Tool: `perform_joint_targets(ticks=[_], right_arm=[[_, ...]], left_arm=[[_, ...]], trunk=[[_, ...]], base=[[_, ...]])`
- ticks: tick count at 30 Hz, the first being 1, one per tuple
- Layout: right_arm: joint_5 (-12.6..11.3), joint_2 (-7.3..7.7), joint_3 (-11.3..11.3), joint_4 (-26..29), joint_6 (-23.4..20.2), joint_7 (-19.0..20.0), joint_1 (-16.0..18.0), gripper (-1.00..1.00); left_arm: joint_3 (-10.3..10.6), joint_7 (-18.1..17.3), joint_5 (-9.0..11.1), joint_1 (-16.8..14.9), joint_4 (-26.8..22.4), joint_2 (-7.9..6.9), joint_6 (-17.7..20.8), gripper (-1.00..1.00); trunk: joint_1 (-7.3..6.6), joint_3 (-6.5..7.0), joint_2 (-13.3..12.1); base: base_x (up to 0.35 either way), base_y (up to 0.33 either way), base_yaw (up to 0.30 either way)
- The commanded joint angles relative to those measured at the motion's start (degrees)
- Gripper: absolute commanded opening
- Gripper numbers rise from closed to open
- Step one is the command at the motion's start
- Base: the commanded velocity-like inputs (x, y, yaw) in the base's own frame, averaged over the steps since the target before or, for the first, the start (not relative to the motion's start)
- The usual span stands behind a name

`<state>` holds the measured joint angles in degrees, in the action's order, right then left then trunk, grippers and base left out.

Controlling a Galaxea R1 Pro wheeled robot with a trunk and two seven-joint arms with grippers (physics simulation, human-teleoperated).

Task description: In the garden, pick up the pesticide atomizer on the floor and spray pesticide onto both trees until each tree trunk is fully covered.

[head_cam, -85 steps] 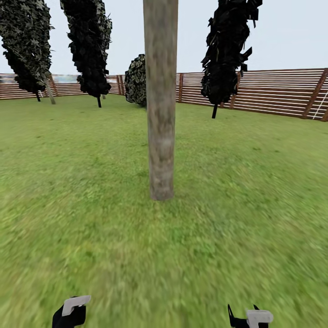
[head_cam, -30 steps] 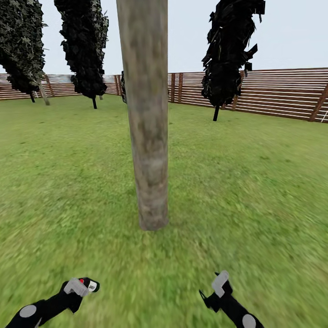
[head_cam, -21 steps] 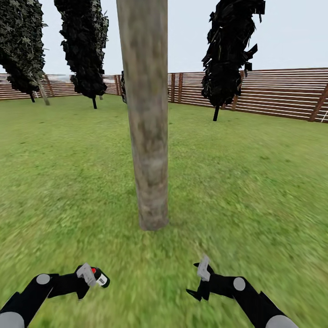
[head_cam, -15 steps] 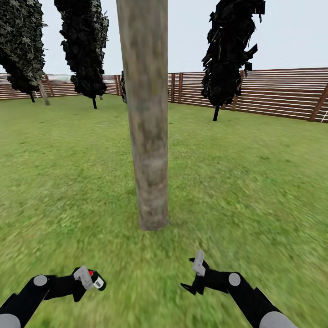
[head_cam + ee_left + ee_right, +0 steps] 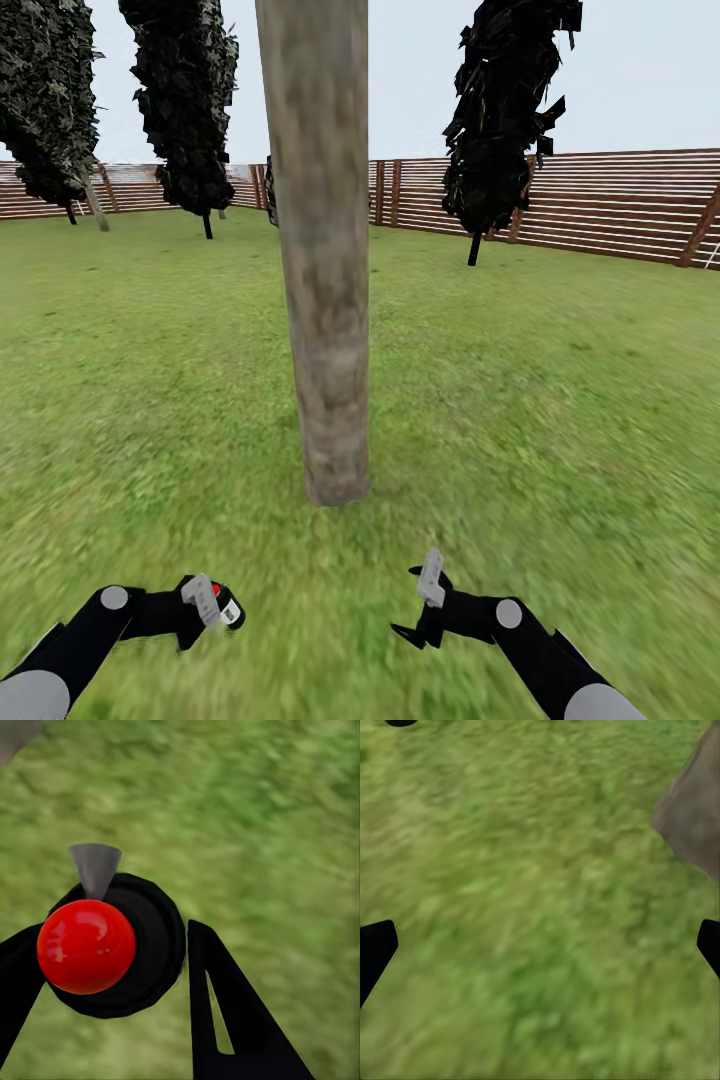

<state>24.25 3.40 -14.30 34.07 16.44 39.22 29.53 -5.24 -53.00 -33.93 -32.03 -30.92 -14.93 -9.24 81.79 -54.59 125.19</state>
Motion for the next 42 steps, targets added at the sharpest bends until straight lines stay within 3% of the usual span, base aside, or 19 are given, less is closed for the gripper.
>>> perform_joint_targets(ticks=[1,9,10,12,17,26,28,32,42], right_arm=[[0.0,-0.14,-0.3,0.1,0.0,0.3,0.0,1.0],[0.1,-2.05,-2.9,2.6,-2.0,2.9,0.1,1.0],[0.1,-3.29,-4.7,4.9,-5.0,7.4,0.1,-1.0],[0.1,-4.17,-5.8,5.5,-5.3,7.7,0.1,-1.0],[0.1,-4.57,-5.9,5.5,-5.4,7.7,0.2,-1.0],[0.1,-4.63,-5.9,5.5,-5.4,7.7,0.2,-1.0],[0.1,-4.73,-5.9,5.6,-5.4,7.7,0.2,-1.0],[0.1,-4.95,-5.9,5.6,-5.4,7.7,0.2,-1.0],[0.1,-4.99,-5.9,5.6,-5.4,7.7,0.2,-1.0]], left_arm=[[0.0,0.0,-0.3,-0.1,-0.3,0.33,0.3,-1.0],[0.6,0.0,-2.8,-0.4,-2.9,2.95,2.9,-1.0],[1.4,0.0,-30.5,-0.4,-4.9,17.77,6.3,-1.0],[2.3,0.0,-31.6,-0.4,-6.0,18.61,6.3,-1.0],[5.0,0.2,-33.4,-0.4,-6.2,20.35,6.4,-1.0],[6.6,1.1,-33.7,-0.4,-6.5,23.51,6.4,-1.0],[8.3,1.2,-33.7,-0.4,-6.6,24.23,6.5,-1.0],[10.0,2.0,-33.7,-0.4,-6.6,24.47,7.9,-1.0],[10.4,1.9,-33.5,-0.4,-6.5,24.05,7.3,-1.0]], trunk=[[0.0,0.0,0.0],[0.0,0.0,0.0],[0.0,0.0,0.0],[0.0,0.0,0.0],[0.0,0.0,0.0],[0.0,0.0,0.0],[0.0,0.0,0.0],[0.0,0.0,0.0],[0.0,0.0,0.0]], base=[[0.0,0.0,0.0],[0.0,0.0,0.0],[0.0,0.0,0.0],[0.0,0.0,0.0],[0.0,0.0,0.0],[0.0,0.0,0.0],[0.0,0.0,0.0],[0.0,0.0,0.0],[0.0,0.0,0.0]])
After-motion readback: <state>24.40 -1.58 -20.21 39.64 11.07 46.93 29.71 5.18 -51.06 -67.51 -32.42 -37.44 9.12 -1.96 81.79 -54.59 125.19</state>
